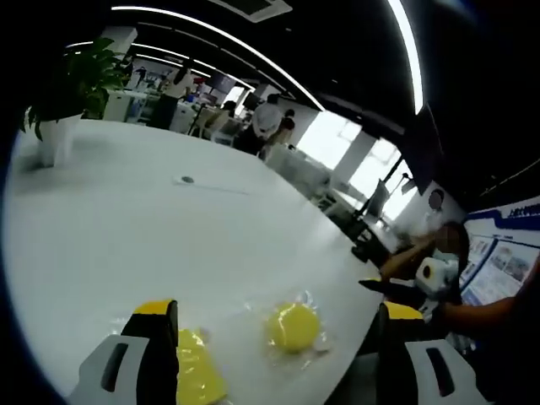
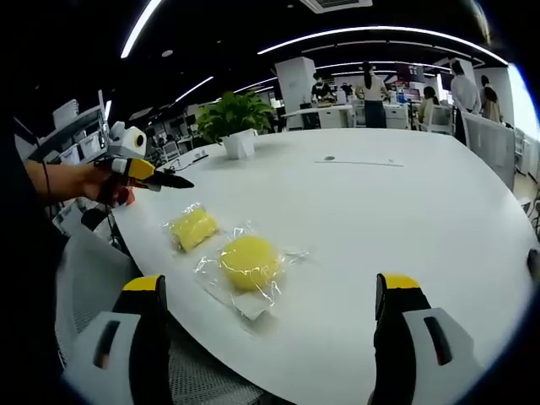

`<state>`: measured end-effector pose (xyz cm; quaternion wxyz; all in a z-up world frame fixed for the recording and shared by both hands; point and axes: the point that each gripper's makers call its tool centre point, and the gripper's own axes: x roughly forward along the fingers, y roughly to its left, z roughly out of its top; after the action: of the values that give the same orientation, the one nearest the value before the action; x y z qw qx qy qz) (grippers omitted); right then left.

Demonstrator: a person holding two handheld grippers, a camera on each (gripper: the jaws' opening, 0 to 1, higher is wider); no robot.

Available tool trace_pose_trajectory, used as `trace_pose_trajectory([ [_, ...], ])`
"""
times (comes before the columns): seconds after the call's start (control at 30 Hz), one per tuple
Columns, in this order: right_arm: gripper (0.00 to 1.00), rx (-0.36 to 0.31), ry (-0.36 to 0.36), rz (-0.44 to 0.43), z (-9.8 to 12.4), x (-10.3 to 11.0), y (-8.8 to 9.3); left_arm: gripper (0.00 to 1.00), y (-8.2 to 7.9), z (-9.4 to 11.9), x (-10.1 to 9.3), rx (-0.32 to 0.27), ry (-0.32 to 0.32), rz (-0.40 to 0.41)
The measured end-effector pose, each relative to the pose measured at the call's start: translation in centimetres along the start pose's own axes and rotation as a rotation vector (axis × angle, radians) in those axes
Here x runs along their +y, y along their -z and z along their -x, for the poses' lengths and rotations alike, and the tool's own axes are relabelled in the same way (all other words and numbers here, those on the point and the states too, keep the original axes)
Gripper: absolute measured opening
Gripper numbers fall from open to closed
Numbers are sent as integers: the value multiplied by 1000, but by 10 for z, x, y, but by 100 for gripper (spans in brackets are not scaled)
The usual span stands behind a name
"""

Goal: Compare the silicone blocks by pressing each to a similar depth, holding the contact briefly, and releasing to observe deformation and rebound differences across the visible hardness samples.

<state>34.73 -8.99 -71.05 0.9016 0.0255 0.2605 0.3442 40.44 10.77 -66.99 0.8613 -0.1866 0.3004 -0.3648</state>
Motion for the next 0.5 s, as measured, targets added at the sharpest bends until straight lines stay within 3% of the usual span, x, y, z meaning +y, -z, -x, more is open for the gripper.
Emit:
trace_pose_trajectory([
  [0.1,96,-9,6,-3,3,-2,-3,99,-1,-14,-9,21,31,0],
  [0.2,96,-15,8,-13,5,-3,-3,98,13,-28,0,78,15,32],
  [0.5,96,-21,10,-28,6,-7,-6,96,26,-49,-5,115,45,95],
])
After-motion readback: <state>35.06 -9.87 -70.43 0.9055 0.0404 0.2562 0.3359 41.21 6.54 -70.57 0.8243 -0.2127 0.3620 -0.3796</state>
